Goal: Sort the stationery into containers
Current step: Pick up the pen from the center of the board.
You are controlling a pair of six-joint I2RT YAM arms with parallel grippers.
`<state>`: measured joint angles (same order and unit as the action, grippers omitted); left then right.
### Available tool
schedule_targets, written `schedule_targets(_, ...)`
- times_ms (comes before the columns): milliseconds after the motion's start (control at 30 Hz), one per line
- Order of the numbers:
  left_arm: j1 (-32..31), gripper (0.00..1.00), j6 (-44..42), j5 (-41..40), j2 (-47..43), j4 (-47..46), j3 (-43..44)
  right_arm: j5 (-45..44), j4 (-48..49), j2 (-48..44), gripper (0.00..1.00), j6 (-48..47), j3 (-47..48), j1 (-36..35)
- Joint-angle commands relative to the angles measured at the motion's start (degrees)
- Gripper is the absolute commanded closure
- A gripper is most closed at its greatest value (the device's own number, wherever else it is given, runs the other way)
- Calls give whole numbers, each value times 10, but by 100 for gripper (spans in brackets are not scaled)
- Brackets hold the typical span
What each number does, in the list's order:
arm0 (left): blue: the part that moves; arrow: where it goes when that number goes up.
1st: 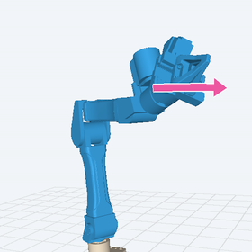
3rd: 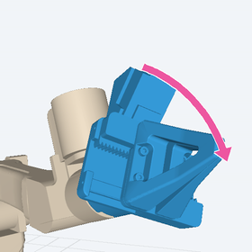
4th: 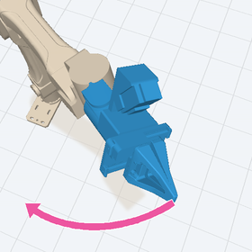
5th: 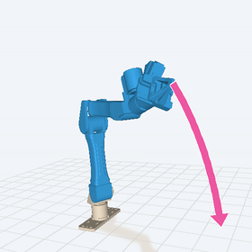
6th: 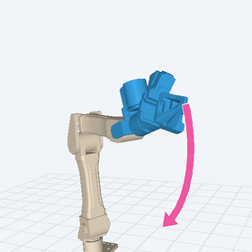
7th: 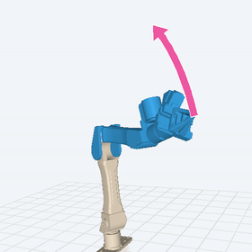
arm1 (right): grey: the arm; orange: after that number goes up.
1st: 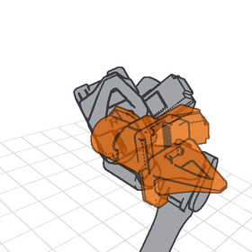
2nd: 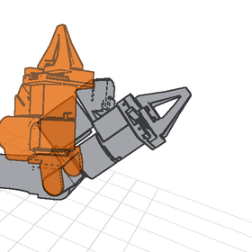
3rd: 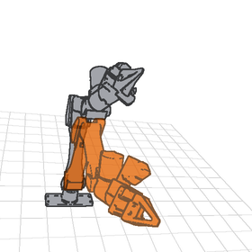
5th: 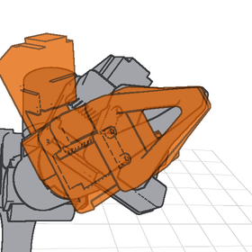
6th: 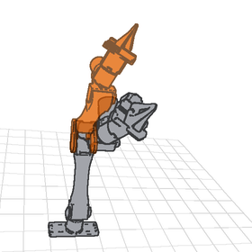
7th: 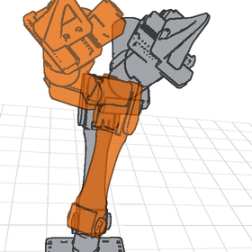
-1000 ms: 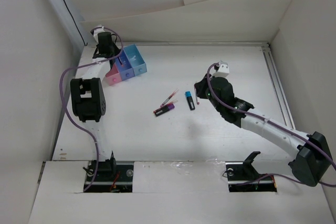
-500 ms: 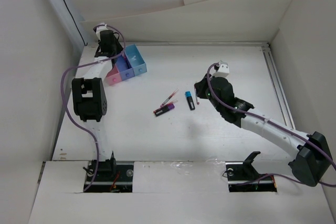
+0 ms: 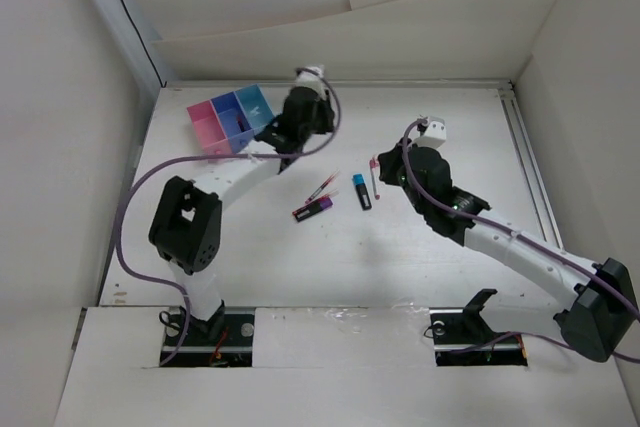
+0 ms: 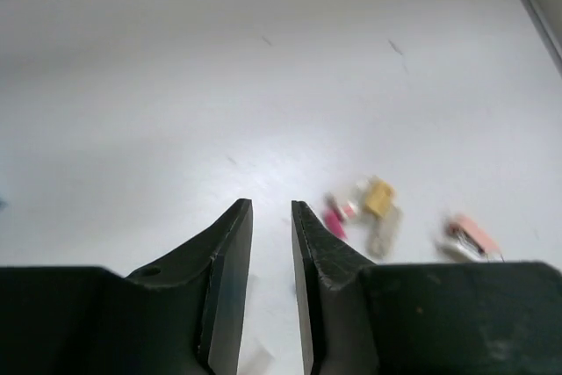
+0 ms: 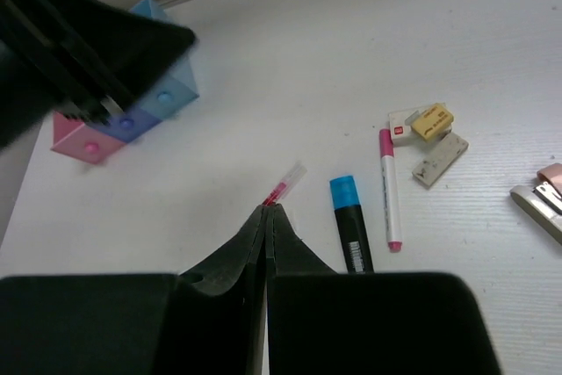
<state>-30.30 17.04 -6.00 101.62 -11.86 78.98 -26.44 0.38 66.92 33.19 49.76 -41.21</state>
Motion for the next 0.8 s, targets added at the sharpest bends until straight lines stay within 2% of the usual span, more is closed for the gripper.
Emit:
schedule_targets(0,-61,78,-42,-1,20,38,-18,-37,5,-20,98,12,-1,3)
schedule_targets(100,-97,73,-42,-17,41,43,-24,-48,0,-26,98,17,-6,3)
schedule_targets(200,-97,69,-25,-33,47,26,-54,-53,0,-31,98,22,-6,8)
schedule_targets(300,-97,66,-32,-28,47,20,-74,-53,0,-37,92,22,-11,13)
schedule_targets(333,-97,66,-32,-28,47,26,-74,-53,0,-37,79,22,-12,13)
schedule_targets(433,-102,66,-43,-28,53,19,-97,-53,0,-42,65,28,-12,18)
schedule_targets(533,-102,64,-49,-28,53,6,-116,-47,0,-42,65,28,-12,18)
schedule_targets(767,-102,65,-73,-38,81,19,-117,-30,0,-26,65,28,-6,18)
